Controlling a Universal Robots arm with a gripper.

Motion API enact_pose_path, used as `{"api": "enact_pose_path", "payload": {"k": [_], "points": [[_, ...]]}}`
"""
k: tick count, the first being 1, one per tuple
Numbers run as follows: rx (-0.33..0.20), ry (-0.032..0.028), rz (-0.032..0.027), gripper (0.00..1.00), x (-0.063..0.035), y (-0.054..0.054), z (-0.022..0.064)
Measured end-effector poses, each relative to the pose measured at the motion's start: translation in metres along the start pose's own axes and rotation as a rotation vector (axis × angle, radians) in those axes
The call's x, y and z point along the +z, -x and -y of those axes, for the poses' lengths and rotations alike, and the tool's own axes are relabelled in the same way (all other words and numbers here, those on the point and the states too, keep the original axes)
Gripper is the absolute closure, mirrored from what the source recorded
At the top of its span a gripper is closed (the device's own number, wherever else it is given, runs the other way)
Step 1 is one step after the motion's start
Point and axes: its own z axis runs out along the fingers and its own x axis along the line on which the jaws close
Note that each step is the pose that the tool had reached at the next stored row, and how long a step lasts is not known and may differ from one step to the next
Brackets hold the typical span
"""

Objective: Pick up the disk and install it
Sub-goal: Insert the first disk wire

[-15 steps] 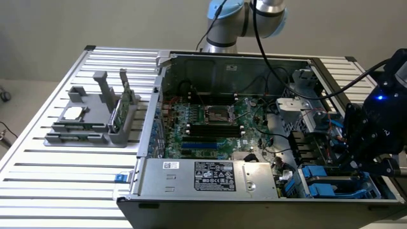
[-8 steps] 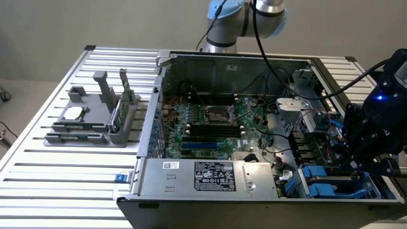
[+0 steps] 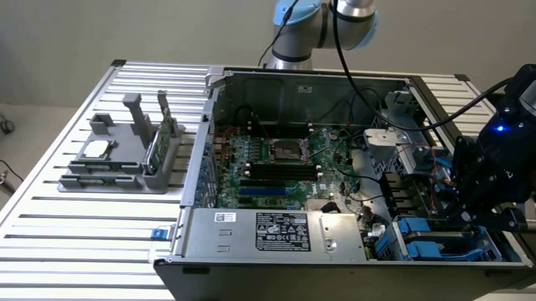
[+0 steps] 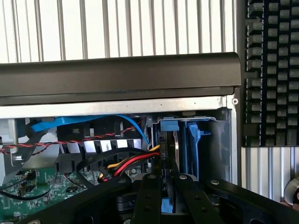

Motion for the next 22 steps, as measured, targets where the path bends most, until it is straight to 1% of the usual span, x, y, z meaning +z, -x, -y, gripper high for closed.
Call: {"api": "enact_pose_path", "payload": {"k": [11, 22], "points": [[-0.005, 0.0000, -0.0002, 0.84, -0.0023, 0.0000, -0.0001], [-0.005, 0.0000, -0.0001, 0.84, -0.0003, 0.0000, 0.0000]]}}
